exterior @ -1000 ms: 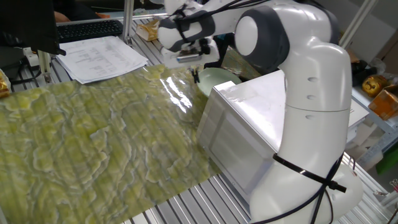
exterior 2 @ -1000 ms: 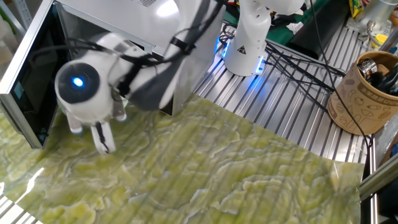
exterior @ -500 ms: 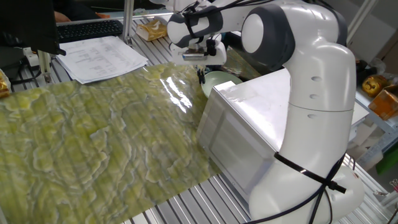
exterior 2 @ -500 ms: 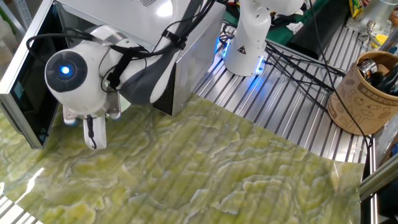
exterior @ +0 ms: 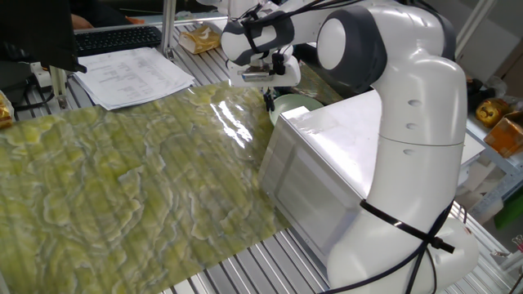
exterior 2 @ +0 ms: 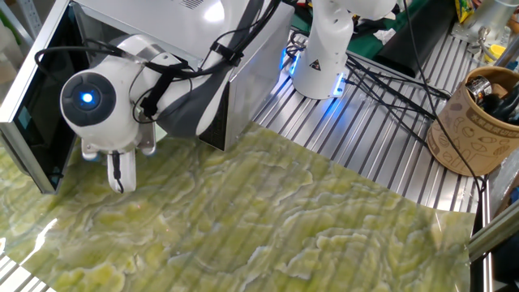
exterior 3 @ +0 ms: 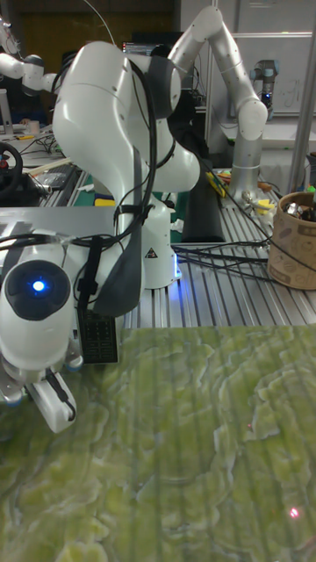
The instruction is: Put the bowl into the microwave
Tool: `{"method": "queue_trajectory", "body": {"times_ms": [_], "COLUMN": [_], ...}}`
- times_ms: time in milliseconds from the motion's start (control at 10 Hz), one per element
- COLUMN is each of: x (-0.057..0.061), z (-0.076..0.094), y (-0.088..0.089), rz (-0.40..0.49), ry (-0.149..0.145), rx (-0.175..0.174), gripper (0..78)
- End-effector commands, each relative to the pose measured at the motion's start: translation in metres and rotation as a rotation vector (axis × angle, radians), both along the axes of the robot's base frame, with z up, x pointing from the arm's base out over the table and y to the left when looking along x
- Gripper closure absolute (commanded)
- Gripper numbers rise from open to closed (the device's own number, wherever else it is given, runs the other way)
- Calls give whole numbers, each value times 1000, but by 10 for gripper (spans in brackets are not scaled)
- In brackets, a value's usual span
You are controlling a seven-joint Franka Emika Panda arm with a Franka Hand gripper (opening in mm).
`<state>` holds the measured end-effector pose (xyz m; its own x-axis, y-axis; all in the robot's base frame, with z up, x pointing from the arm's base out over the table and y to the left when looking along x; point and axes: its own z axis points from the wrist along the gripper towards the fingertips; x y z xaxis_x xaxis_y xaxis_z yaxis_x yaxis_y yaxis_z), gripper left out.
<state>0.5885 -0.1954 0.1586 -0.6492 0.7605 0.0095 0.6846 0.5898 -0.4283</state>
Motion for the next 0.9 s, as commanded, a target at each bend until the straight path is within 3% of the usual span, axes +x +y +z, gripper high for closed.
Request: {"method": "queue_trajectory", "body": {"times_ms": [100, 300, 400, 600, 900], "x": [-26, -37, -41, -43, -50], "z": [-14, -16, -13, -11, -10], "y": [-33, -45, -52, -53, -53], "rz": [14, 12, 4, -46, -96], "ry": [15, 28, 54, 61, 48], "rx": [-1, 4, 19, 18, 34], "gripper": [762, 762, 762, 762, 762]}}
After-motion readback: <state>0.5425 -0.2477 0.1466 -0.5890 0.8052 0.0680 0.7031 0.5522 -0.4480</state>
